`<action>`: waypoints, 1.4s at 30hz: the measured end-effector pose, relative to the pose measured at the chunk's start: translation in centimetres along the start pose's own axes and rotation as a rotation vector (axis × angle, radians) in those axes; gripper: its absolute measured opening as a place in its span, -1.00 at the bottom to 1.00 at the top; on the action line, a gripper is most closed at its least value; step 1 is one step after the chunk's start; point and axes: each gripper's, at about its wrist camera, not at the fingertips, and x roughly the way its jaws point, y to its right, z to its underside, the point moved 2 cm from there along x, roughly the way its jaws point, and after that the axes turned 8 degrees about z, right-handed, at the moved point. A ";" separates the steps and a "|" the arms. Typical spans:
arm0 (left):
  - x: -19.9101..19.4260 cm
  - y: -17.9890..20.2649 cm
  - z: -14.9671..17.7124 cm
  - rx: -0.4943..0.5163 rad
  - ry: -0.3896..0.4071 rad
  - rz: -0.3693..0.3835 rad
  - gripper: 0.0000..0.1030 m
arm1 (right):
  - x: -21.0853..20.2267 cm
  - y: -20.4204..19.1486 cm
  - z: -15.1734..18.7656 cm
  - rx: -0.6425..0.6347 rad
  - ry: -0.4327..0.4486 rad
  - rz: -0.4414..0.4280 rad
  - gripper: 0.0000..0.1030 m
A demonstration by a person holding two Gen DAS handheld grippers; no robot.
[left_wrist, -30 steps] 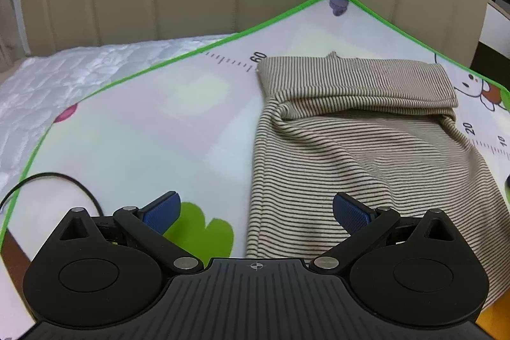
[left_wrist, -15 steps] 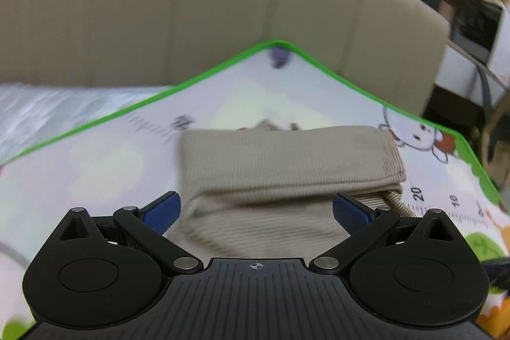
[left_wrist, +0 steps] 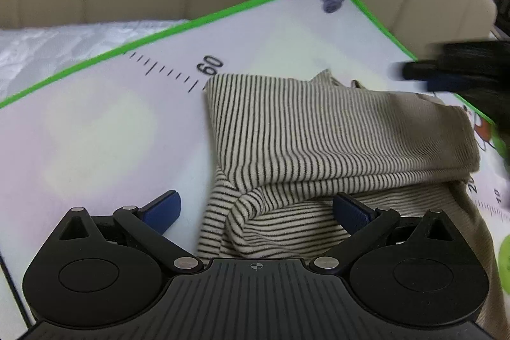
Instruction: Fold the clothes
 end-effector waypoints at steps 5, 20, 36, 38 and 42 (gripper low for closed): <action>0.0 0.1 0.2 0.015 -0.008 0.017 1.00 | 6.7 -2.1 0.4 -0.064 -0.068 0.037 0.14; -6.9 -6.0 -2.0 -0.283 0.214 0.149 1.00 | -6.5 -1.3 0.3 0.061 0.078 -0.160 -0.91; -8.9 -0.5 -1.4 -0.020 0.295 0.142 0.98 | -14.6 -0.4 13.2 0.074 -0.121 -0.174 -0.90; -9.0 -0.1 -1.1 0.005 0.290 0.129 0.71 | -15.8 -0.5 13.1 0.036 -0.106 -0.152 -0.85; -8.2 0.4 -0.3 0.049 0.217 0.132 0.10 | -18.4 0.3 10.4 0.046 0.097 -0.136 -0.58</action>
